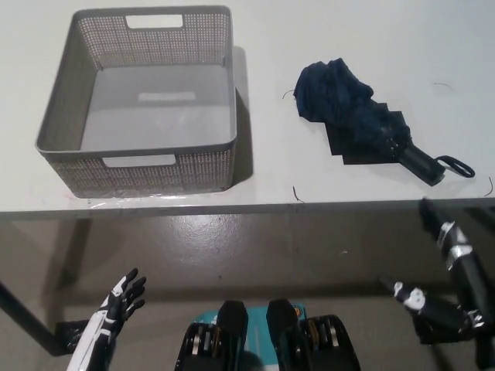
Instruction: Use the right hand to pick up a umbrella on the right side and place it into a container on the lft side
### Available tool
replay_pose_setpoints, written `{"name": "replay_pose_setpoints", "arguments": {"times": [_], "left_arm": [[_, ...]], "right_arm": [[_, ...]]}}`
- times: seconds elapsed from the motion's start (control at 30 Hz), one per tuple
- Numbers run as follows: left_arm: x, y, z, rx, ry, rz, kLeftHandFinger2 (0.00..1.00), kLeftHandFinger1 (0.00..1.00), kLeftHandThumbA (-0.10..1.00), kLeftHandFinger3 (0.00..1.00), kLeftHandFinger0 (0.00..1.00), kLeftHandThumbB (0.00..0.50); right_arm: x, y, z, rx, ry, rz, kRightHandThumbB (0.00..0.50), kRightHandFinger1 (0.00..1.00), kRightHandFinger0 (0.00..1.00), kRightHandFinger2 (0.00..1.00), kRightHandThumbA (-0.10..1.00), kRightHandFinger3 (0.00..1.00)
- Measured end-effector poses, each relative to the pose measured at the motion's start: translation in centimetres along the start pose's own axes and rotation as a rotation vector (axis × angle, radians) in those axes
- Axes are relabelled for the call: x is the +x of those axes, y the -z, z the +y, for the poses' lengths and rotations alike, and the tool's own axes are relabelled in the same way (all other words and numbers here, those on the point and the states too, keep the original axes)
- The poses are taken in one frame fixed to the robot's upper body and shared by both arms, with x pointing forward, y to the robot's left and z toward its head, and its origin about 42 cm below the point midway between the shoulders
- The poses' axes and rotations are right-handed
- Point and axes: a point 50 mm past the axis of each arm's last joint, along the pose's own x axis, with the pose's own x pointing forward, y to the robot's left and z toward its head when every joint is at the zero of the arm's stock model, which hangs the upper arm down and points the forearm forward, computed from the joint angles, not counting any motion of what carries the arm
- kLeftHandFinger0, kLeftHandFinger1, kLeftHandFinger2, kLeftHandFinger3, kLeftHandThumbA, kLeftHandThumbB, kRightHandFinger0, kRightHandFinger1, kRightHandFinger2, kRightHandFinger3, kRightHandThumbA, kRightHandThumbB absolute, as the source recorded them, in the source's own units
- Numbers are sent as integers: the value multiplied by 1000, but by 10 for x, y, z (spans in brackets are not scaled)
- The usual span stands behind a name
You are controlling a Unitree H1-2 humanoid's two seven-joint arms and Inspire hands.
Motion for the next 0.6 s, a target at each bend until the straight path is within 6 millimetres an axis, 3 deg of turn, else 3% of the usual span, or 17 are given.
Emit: {"name": "replay_pose_setpoints", "arguments": {"times": [0.17, 0.37, 0.4, 0.43, 0.6], "left_arm": [[0, 0, 0, 0, 4, 1, 1000, 1000, 1000, 1000, 1000, 35], [-1, 1, 0, -1, 4, 4, 1000, 1000, 1000, 1000, 1000, 40], [-2, 1, 0, -1, 4, 6, 1000, 1000, 1000, 1000, 1000, 39], [-2, 1, 0, -1, 4, 6, 1000, 1000, 1000, 1000, 1000, 38], [-7, 4, 0, -2, 3, 18, 1000, 1000, 1000, 1000, 1000, 29]], "right_arm": [[35, -46, -18, -145, 4, -137, 409, 1000, 1000, 1000, 1000, 1000], [105, -98, -35, -341, 6, -270, 445, 1000, 1000, 1000, 1000, 1000], [117, -104, -36, -369, 7, -277, 392, 1000, 1000, 1000, 1000, 1000], [127, -109, -37, -389, 7, -281, 447, 1000, 1000, 1000, 1000, 1000], [196, -119, -34, -500, -15, -220, 441, 1000, 1000, 1000, 1000, 1000]]}}
